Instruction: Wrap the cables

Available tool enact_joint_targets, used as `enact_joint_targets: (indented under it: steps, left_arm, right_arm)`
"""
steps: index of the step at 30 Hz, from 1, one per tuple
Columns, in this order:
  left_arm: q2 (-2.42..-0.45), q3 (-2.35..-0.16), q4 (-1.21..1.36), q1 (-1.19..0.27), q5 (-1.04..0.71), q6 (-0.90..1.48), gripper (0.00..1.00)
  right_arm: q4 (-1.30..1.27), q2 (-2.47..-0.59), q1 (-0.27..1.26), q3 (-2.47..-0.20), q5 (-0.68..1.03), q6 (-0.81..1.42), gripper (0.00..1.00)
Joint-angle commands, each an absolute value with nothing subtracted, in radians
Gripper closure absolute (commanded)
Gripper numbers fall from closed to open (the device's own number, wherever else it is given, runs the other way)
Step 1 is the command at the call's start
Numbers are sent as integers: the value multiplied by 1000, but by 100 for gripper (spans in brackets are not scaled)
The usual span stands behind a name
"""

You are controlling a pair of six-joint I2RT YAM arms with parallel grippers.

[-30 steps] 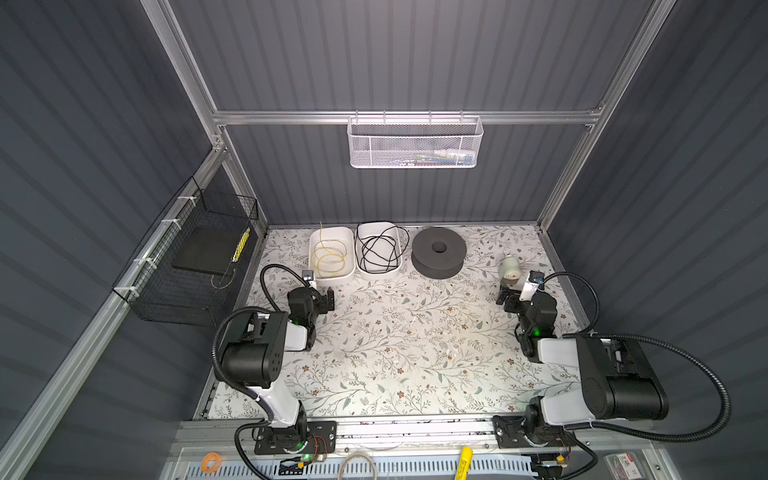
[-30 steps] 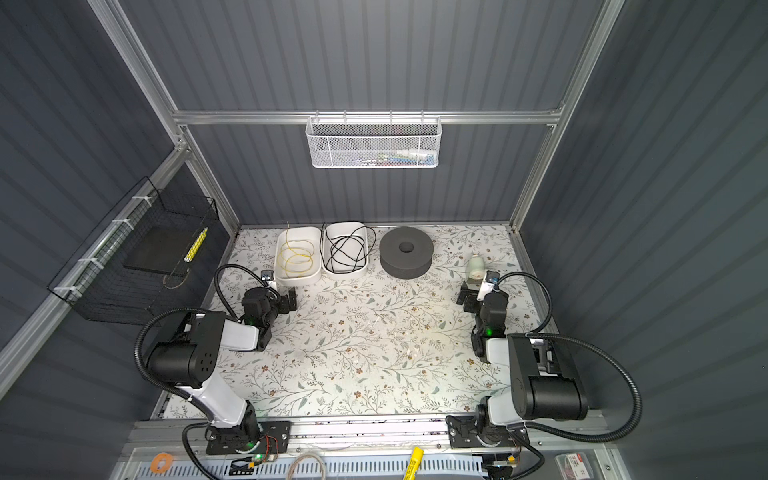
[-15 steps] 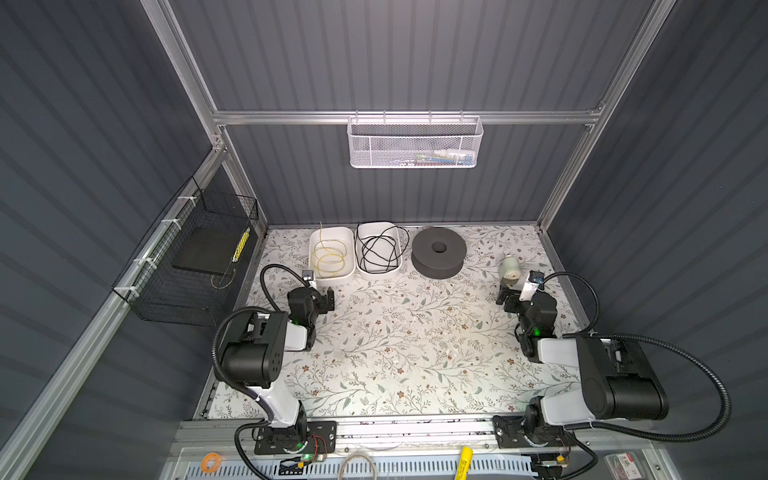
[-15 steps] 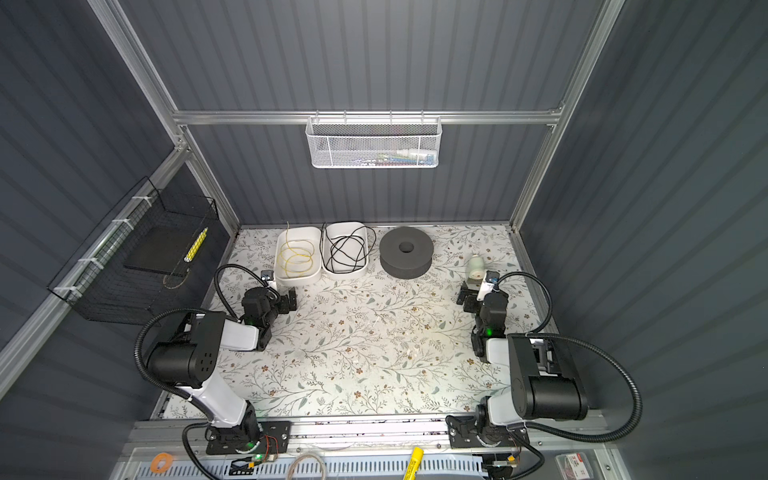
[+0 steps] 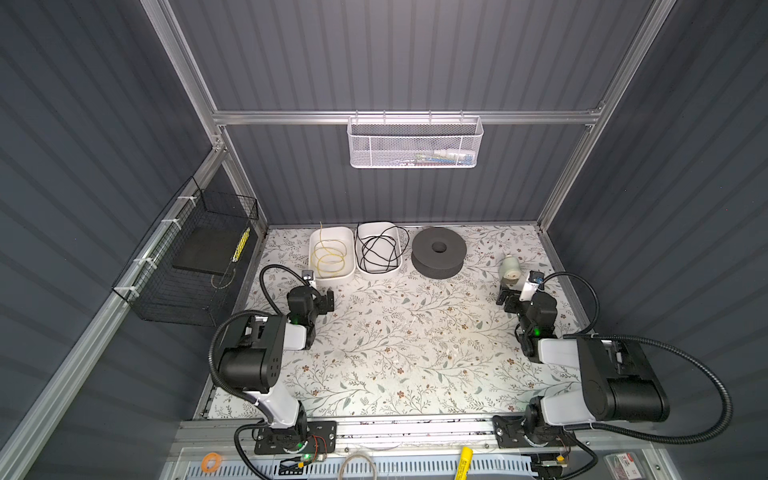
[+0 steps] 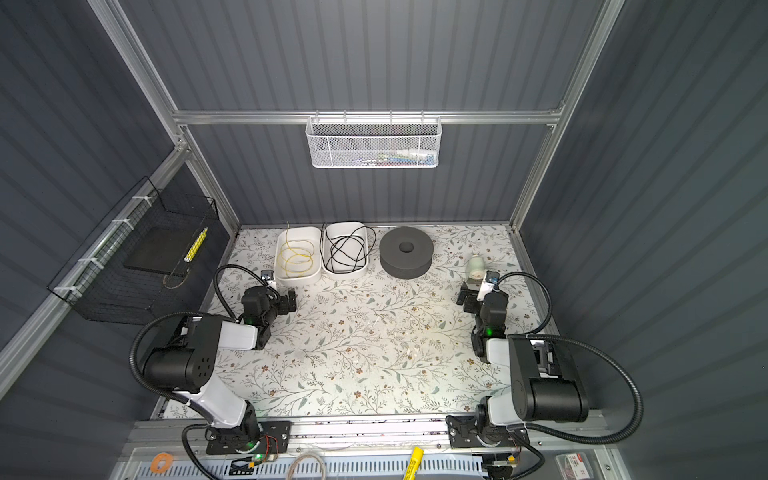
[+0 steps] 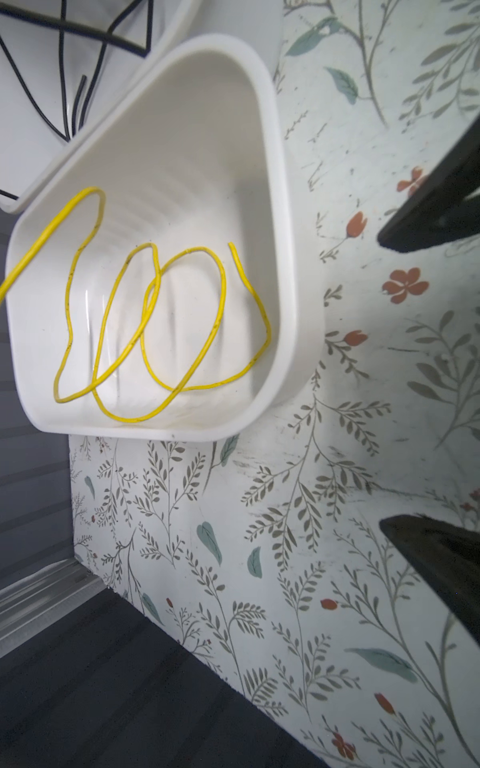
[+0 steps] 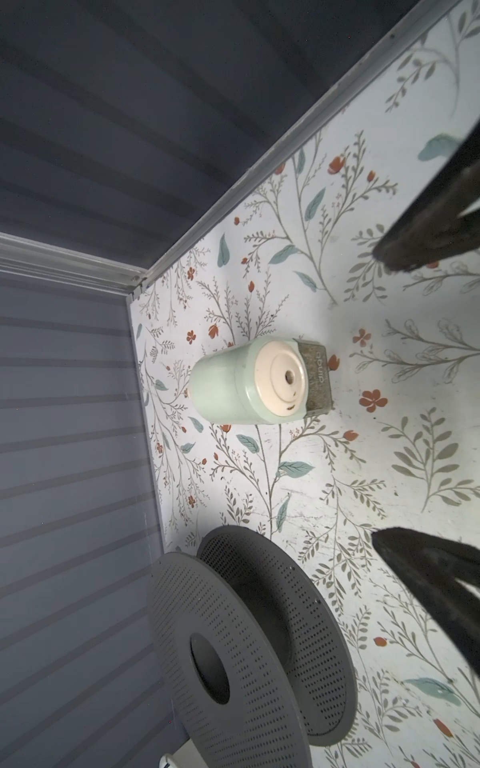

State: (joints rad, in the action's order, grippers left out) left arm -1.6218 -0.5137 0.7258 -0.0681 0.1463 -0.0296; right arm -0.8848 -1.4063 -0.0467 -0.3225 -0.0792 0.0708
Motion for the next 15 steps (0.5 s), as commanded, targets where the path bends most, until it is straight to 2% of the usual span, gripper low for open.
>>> enact_joint_targets:
  steps: [1,7,11,15]
  left_arm:
    - [-1484,-582,589,-66,167,-28,1]
    - [-1214,-697,358,-75,150,96,0]
    - [-1034,-774,183,-75,140,312,1]
    - [-894,-719,117,-74,104,628,1]
  right_arm:
    - [-661,-1304,-30,-432,-120,61,1]
    - [-222,-1093,101,-702,-264,124,1]
    - [82,-998,89,-869,-273,455,1]
    - [-20,-928,71,-759,20,528,1]
